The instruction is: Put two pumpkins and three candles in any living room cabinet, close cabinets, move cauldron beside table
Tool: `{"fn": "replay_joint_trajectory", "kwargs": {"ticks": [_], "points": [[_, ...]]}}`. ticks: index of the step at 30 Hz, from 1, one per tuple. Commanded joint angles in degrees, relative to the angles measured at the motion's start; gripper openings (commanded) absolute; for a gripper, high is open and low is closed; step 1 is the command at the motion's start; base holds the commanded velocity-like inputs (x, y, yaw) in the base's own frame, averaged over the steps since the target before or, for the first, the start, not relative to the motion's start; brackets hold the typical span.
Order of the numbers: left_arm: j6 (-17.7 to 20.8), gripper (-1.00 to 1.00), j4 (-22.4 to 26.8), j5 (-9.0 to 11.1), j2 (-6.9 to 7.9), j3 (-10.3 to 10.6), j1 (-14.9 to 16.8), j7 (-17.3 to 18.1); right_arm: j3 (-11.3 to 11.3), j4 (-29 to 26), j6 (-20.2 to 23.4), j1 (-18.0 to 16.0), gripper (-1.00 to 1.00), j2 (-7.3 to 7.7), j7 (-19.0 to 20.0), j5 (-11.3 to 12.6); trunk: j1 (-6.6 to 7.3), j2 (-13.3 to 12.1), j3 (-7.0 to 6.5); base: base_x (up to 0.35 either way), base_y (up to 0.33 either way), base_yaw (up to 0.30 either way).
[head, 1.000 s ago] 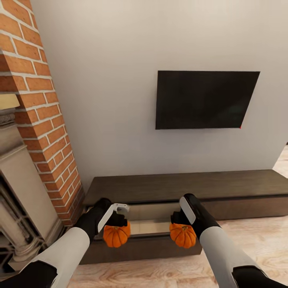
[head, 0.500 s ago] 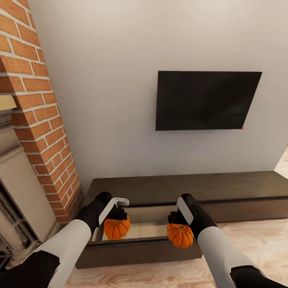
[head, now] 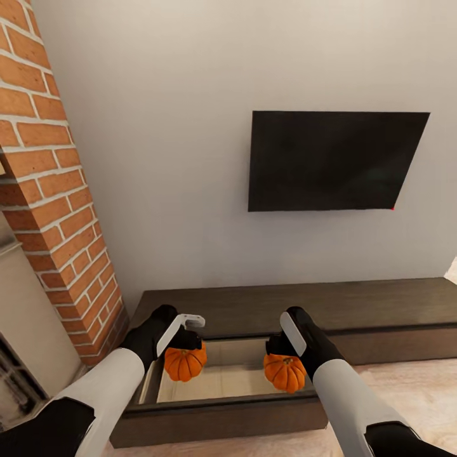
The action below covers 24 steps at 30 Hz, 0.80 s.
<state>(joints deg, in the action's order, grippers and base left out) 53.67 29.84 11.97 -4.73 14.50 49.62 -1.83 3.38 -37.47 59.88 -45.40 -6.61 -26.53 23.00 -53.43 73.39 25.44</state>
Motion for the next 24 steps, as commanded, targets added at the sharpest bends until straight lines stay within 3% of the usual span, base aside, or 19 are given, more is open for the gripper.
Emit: {"fn": "replay_joint_trajectory", "kwargs": {"ticks": [1, 14, 24], "points": [[0.2, -1.00, 0.1, 0.4, 0.04, 0.3, 0.0, -0.2, 0.2, -0.1, 0.1, 0.0, -1.00, 0.02, -0.5, 0.7, -0.01, 0.0, 0.06, 0.107, 0.000, 0.000], [0.3, -1.00, 0.0, 0.4, 0.05, 0.3, 0.0, -0.2, 0.3, -0.1, 0.1, 0.0, -1.00, 0.10, -0.5, 0.7, -0.01, 0.0, 0.06, 0.017, 0.000, 0.000], [0.5, -1.00, 0.0, 0.3, 0.01, 0.3, 0.0, -0.1, 3.2, 0.2, -1.0, 0.0, -1.00, 0.12, -0.5, 0.8, -0.01, 0.0, 0.06, 0.000, 0.000, 0.000]]}}
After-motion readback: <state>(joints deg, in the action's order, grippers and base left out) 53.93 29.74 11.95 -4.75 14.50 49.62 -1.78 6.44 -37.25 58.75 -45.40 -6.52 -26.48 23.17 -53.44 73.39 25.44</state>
